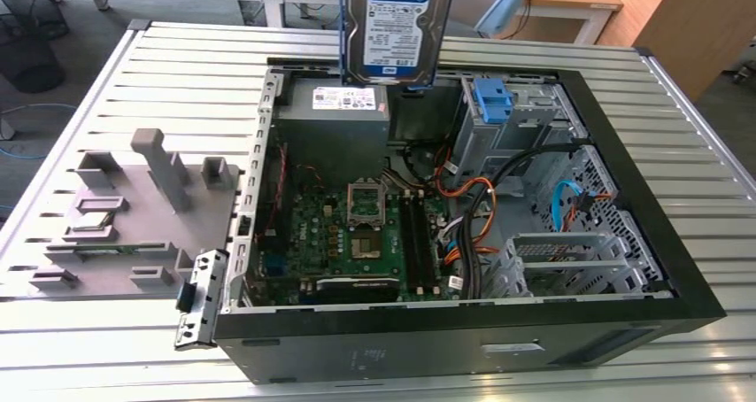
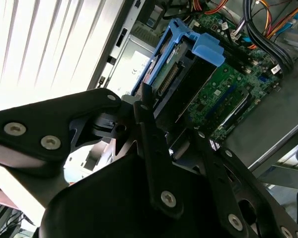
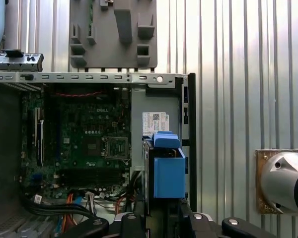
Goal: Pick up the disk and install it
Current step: 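Pick up the disk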
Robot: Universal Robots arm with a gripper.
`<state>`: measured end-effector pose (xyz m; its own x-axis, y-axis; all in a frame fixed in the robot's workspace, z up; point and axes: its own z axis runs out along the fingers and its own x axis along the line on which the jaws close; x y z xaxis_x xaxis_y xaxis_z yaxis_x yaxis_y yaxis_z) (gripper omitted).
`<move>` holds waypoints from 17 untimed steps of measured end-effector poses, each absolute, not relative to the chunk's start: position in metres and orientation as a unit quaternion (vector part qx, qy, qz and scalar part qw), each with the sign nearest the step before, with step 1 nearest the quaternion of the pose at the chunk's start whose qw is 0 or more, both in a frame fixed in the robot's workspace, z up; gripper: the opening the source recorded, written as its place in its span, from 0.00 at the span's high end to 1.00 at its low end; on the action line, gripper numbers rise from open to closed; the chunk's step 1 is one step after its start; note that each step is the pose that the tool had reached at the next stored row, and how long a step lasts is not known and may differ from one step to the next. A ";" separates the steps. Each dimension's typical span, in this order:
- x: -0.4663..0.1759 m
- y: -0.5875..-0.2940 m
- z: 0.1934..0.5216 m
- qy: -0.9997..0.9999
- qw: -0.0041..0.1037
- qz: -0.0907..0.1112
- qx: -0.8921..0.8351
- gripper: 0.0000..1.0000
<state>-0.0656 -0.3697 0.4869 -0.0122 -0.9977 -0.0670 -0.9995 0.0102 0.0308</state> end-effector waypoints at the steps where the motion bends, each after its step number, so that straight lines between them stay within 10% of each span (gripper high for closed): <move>1: -0.064 -0.370 0.487 0.711 0.013 0.035 -0.703 0.65; 17: -0.052 -0.370 0.487 0.711 0.013 0.035 -0.703 0.65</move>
